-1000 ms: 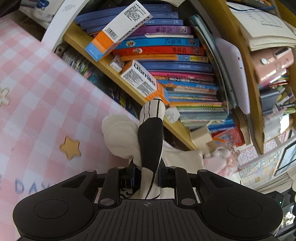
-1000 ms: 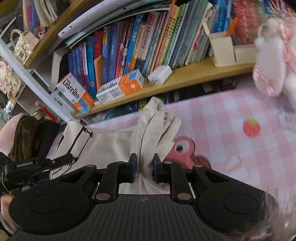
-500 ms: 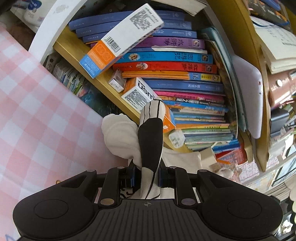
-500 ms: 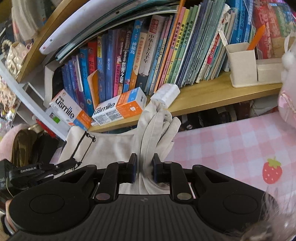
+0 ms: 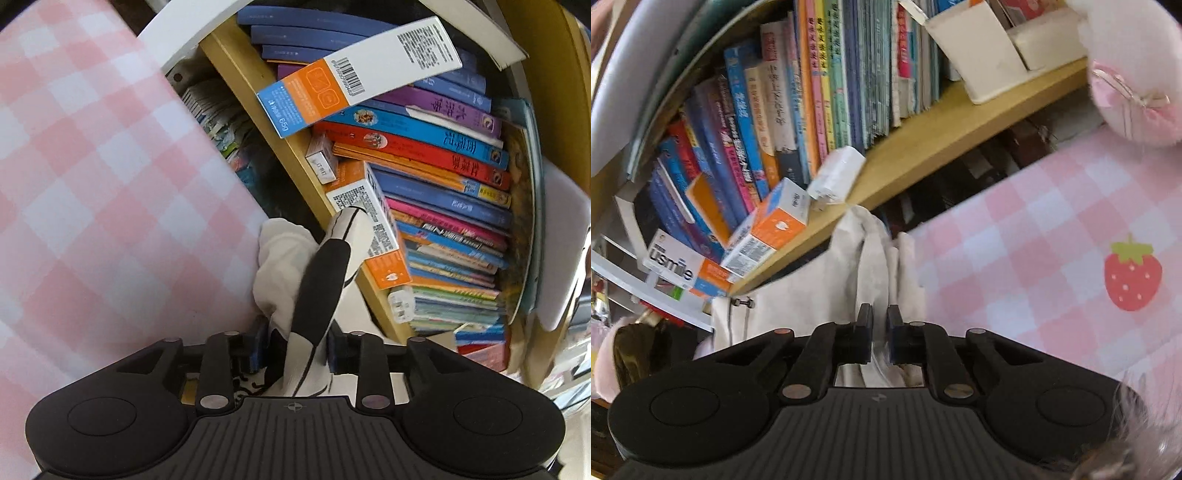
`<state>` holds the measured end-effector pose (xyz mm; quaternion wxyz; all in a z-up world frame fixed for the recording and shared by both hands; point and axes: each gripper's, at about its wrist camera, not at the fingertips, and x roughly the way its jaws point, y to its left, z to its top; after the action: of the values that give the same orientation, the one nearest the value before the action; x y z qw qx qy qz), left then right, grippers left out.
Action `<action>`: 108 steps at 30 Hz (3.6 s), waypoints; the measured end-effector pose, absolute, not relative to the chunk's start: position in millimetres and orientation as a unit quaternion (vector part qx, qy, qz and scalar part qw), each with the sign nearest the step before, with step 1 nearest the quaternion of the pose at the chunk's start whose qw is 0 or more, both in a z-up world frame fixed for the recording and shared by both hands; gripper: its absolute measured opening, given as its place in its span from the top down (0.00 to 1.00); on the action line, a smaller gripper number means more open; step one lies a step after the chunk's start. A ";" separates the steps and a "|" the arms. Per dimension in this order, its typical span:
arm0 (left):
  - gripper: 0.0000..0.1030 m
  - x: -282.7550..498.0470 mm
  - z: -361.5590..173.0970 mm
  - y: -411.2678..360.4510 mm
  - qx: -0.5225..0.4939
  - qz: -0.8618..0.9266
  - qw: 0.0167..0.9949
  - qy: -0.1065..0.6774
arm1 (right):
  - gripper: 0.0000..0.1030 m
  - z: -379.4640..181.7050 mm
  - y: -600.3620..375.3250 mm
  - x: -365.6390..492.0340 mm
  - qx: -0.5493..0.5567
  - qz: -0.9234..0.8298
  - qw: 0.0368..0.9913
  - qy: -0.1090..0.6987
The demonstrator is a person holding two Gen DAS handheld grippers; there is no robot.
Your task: Fold clothes
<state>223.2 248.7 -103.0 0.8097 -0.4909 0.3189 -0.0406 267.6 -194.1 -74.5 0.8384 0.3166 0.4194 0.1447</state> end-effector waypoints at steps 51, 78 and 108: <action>0.04 70.5 -0.8 98.5 -0.097 0.079 0.938 0.322 | 0.08 -15.7 -130.1 93.8 0.008 0.098 0.932 0.350; 0.00 64.8 5.7 90.3 -0.068 0.089 0.941 0.319 | 0.02 -8.6 -126.3 86.1 -0.006 0.103 0.932 0.347; 0.00 72.9 -3.2 89.4 -0.065 0.089 0.936 0.334 | 0.02 -13.4 -126.1 94.1 -0.008 0.098 0.927 0.362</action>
<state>72.9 89.4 -3.2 0.9361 -0.0654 0.3338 0.0892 94.1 -126.1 -13.4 0.9269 -0.0078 0.3623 0.0979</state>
